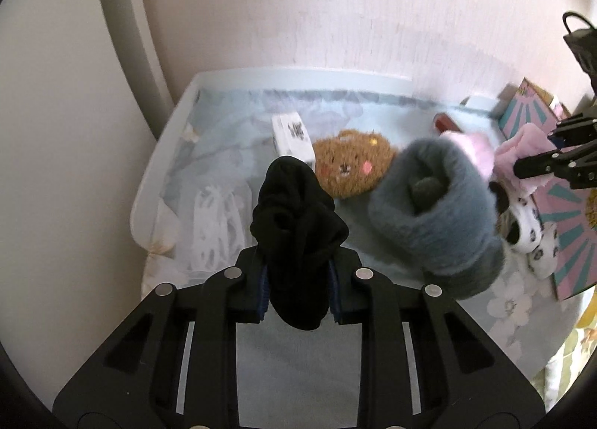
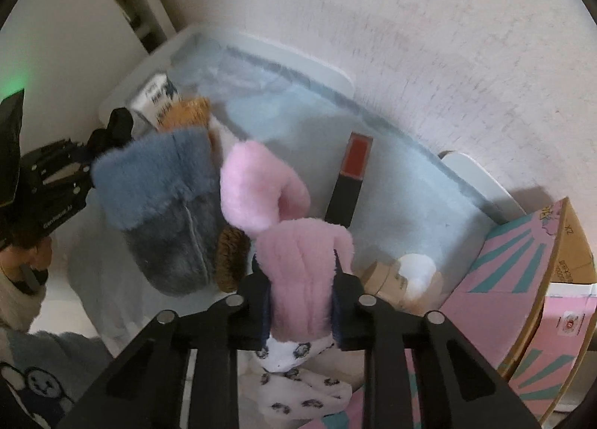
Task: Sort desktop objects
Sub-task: 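Carry both items into the cardboard box and open both grippers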
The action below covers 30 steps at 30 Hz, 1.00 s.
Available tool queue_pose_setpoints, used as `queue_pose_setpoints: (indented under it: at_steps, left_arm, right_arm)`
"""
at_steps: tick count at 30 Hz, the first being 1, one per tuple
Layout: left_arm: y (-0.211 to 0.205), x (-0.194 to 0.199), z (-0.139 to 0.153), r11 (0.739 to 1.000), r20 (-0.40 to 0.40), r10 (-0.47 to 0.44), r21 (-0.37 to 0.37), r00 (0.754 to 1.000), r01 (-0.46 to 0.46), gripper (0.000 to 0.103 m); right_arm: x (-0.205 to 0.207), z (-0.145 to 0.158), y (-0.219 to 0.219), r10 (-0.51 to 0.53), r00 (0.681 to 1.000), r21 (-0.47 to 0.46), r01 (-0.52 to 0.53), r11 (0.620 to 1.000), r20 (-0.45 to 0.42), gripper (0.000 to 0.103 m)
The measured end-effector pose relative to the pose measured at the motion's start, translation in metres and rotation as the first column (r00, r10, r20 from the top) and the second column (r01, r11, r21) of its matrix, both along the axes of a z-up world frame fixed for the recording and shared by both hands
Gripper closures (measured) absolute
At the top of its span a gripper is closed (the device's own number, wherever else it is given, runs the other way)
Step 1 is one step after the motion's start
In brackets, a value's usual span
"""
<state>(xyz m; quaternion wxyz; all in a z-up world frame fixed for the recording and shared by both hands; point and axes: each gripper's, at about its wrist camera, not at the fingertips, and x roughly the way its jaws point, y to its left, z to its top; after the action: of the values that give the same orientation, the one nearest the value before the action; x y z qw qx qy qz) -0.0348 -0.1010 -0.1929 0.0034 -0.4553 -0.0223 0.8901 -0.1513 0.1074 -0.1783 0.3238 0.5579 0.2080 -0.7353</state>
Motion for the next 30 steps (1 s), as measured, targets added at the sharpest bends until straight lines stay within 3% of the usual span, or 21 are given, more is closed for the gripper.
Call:
queue_pose_setpoints:
  at_steps: [2,8,16,24,30]
  left_arm:
    - [0.000,0.003,0.006,1.000,-0.006,0.005,-0.003,1.000,-0.005,0.082]
    - [-0.012,0.012,0.030,1.000,-0.024,0.013,0.018,1.000,-0.013,0.083]
    - [0.005,0.012,0.108,0.999,-0.111,-0.041,0.013,0.993,0.043,0.083]
    - [0.079,-0.010,0.179,0.983,-0.215,-0.178,0.015,0.960,0.186,0.083]
    - [0.167,-0.038,0.187,0.951,-0.198,-0.297,0.024,0.934,0.307,0.083]
  right_arm:
    - [0.000,0.004,-0.003,-0.008,1.000,0.011,0.008,1.000,-0.012,0.082]
    - [0.000,0.029,0.003,-0.041,0.999,-0.097,0.041,0.994,0.000,0.082]
    - [0.009,0.087,0.028,-0.067,0.996,-0.174,0.057,0.983,-0.053,0.082]
    - [0.019,0.124,0.086,-0.168,0.980,-0.177,0.148,0.973,-0.106,0.082]
    - [0.028,0.119,0.143,-0.253,0.963,-0.158,0.237,0.958,-0.090,0.082]
